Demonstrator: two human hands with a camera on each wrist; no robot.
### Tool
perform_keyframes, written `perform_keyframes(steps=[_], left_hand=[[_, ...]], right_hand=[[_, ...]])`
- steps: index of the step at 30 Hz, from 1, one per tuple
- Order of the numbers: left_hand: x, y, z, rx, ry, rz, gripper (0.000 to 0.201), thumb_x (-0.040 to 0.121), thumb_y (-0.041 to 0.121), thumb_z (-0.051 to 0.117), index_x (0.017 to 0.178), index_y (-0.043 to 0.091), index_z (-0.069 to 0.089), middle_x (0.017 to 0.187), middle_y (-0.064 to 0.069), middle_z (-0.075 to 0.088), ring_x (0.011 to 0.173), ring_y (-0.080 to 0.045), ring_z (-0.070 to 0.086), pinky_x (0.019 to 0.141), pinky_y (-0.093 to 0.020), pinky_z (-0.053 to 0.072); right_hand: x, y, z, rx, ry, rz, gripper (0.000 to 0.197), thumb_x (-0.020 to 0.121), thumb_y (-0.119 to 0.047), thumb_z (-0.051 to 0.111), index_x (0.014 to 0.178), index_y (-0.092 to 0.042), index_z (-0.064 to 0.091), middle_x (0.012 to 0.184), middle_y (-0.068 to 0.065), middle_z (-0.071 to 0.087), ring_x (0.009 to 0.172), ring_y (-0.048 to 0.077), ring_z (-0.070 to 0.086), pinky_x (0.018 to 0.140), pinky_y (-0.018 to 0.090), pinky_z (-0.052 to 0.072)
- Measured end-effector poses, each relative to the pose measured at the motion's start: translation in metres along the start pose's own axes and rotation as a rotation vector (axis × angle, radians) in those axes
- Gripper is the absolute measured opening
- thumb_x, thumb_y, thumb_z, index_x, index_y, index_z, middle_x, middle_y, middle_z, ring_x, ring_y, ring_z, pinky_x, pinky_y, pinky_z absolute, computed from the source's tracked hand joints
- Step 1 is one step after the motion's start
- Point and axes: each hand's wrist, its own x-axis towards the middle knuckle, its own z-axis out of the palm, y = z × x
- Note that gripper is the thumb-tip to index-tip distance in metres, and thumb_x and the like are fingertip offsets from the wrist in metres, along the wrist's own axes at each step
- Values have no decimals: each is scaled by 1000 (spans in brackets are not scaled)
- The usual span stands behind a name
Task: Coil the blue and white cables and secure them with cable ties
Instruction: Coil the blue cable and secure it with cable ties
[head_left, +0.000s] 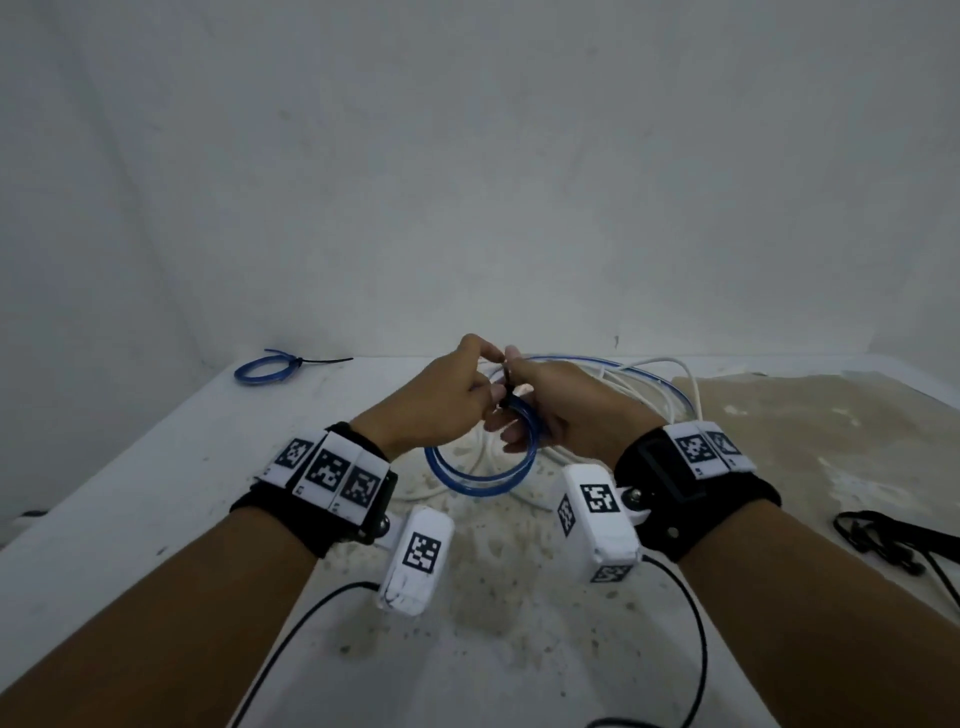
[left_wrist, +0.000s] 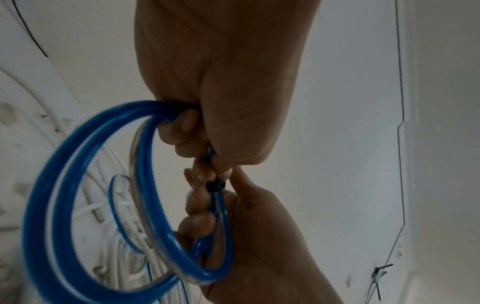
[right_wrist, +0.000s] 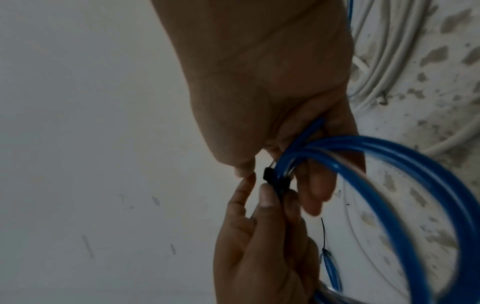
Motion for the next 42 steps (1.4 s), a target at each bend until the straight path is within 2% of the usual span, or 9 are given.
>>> perform_keyframes(steps=[6,12,16,20,24,32,36,39,42], left_hand=[[2,0,-26,-132,125,-42,17,98,26,55,113,20,50,72,1,68,50,-8,47,50,-20,39],[1,-19,-50,-455,388,-170,32,94,40,61,97,8,61,69,-7,63,51,-14,56,57,-31,56],[-7,-29,-61,-942,413,-204,27,102,28,48,99,4,60,67,-3,54,57,-16,55,70,-34,58],[-9,-39,-78,-1012,516,-266,24,102,26,48,94,7,60,58,3,35,42,-8,31,42,-20,34],[-13,-58,-102,-1048,639,-377,22,98,24,56,89,5,62,55,4,33,37,-6,23,36,-18,21],[-22,-98,-119,-1081,718,-424,32,102,33,48,102,5,63,64,-3,53,55,-16,51,71,-32,53],[-17,-122,-127,-1170,794,-412,28,105,28,42,94,8,58,58,3,40,43,-9,32,44,-20,35],[-14,-146,-137,-1082,833,-461,27,105,25,41,91,9,57,55,4,36,38,-6,27,40,-19,26],[-9,-169,-143,-1062,836,-515,26,105,22,42,87,9,55,59,2,37,37,-7,27,39,-18,26]], right_hand=[[3,-22,17,21,-11,-127,44,102,-41,48,71,-11,57,55,-4,27,49,13,23,50,26,27],[28,-40,50,254,187,-287,34,102,-33,50,80,-9,58,48,-7,28,42,11,25,46,27,28],[47,-48,76,404,273,-328,35,102,-33,50,74,-13,51,47,-7,30,43,11,25,46,27,28],[65,-44,108,399,324,-333,40,103,-36,47,70,-14,49,46,-8,32,43,11,27,45,26,32],[79,-37,133,339,224,-328,38,104,-36,44,84,-9,62,52,-5,39,46,12,34,48,27,39],[115,-43,172,622,126,-269,27,106,-27,42,91,-11,57,60,-1,44,45,11,36,50,26,41],[131,-31,178,471,34,-213,35,106,-29,41,107,-3,63,66,4,60,53,15,56,59,30,52],[145,-23,171,289,-113,-141,34,104,-31,44,110,-7,67,90,5,75,80,18,69,77,35,58],[166,-22,168,245,-206,-95,26,102,-26,51,105,-8,68,93,6,72,83,18,68,77,35,59]])
